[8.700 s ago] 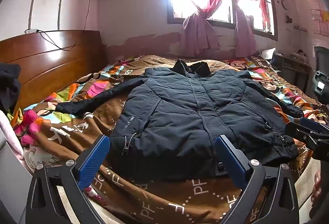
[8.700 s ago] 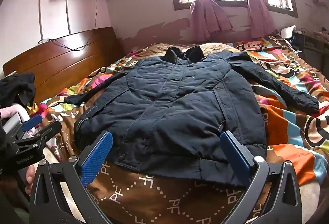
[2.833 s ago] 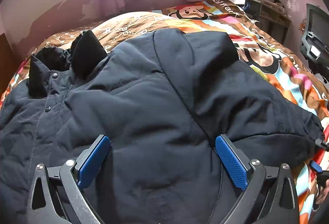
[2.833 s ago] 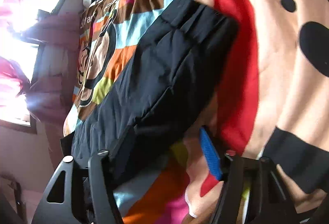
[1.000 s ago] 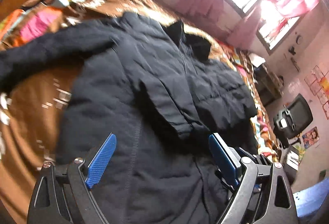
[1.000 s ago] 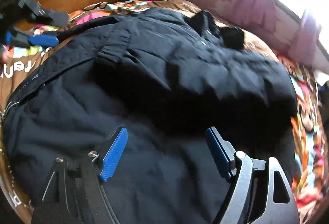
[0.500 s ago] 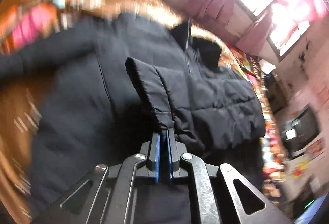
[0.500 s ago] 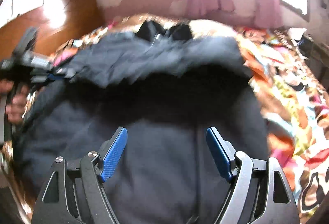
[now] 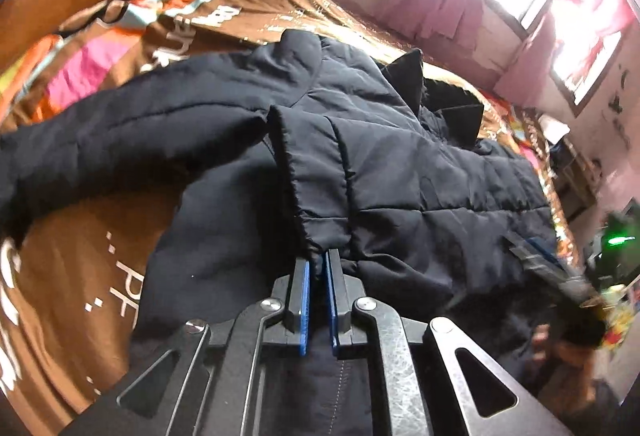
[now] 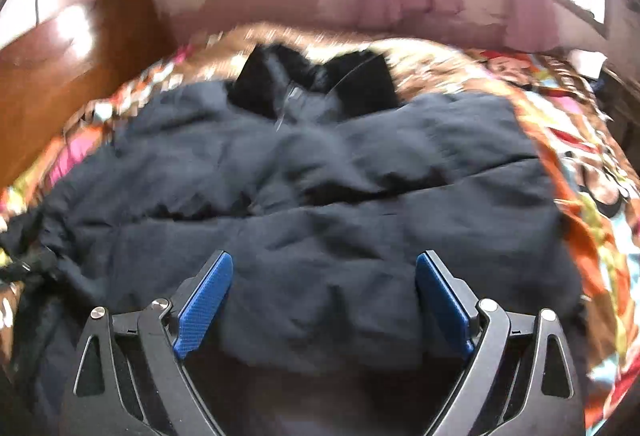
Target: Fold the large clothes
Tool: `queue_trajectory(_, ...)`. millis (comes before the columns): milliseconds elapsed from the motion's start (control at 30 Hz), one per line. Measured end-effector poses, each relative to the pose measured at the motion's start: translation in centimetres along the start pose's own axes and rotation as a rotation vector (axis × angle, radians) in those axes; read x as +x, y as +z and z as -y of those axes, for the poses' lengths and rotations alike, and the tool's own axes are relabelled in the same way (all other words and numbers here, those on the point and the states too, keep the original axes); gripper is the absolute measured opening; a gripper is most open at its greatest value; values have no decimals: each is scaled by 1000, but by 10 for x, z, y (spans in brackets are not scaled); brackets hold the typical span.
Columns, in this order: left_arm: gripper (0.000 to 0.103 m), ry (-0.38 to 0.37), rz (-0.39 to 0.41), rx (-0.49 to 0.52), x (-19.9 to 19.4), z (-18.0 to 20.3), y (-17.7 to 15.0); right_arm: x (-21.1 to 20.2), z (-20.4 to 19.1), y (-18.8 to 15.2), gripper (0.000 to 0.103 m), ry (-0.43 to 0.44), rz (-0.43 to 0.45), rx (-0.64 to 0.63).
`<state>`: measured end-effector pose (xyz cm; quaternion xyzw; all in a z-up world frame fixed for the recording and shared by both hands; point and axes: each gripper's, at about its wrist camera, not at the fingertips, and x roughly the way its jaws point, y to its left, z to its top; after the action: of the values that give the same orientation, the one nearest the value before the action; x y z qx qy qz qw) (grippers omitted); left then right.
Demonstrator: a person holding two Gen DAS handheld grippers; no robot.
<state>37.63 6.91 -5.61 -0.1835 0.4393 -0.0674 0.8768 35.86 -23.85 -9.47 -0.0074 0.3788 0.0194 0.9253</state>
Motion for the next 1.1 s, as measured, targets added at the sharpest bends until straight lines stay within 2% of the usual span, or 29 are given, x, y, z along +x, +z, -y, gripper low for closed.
queue_trajectory(67, 14, -43, -19, -32, 0, -9, 0, 22, -17, -5, 98, -51, -31, -69)
queue_trajectory(167, 14, -68, -18, -64, -7, -20, -3, 35, -31, -14, 101, -116, -1, -128)
queue_trajectory(367, 14, 7, 44, -168, -38, -71, -5, 44, -38, -27, 102, -117, 41, -146)
queue_trajectory(500, 15, 105, 93, -308, -58, -130, -3, 37, -35, -31, 102, -131, 72, -144)
queue_trajectory(667, 16, 142, 154, -505, -76, -209, 0, 29, -37, -35, 102, -162, 110, -149)
queue_trajectory(767, 29, 132, 201, -672, -82, -252, -2, 28, -37, -36, 102, -167, 118, -151)
queue_trajectory(800, 39, 137, 216, -730, -83, -266, -4, 27, -36, -36, 102, -165, 119, -149)
queue_trajectory(833, 56, 147, 227, -766, -84, -274, -6, 27, -35, -35, 102, -163, 121, -147)
queue_trajectory(900, 80, 185, 262, -845, -87, -291, -11, 26, -34, -36, 102, -157, 133, -142)
queue_trajectory(967, 82, 191, 294, -900, -87, -304, -15, 24, -33, -37, 102, -148, 148, -137)
queue_trajectory(1100, 82, 203, 278, -902, -77, -314, -6, 22, -31, -38, 102, -134, 167, -129)
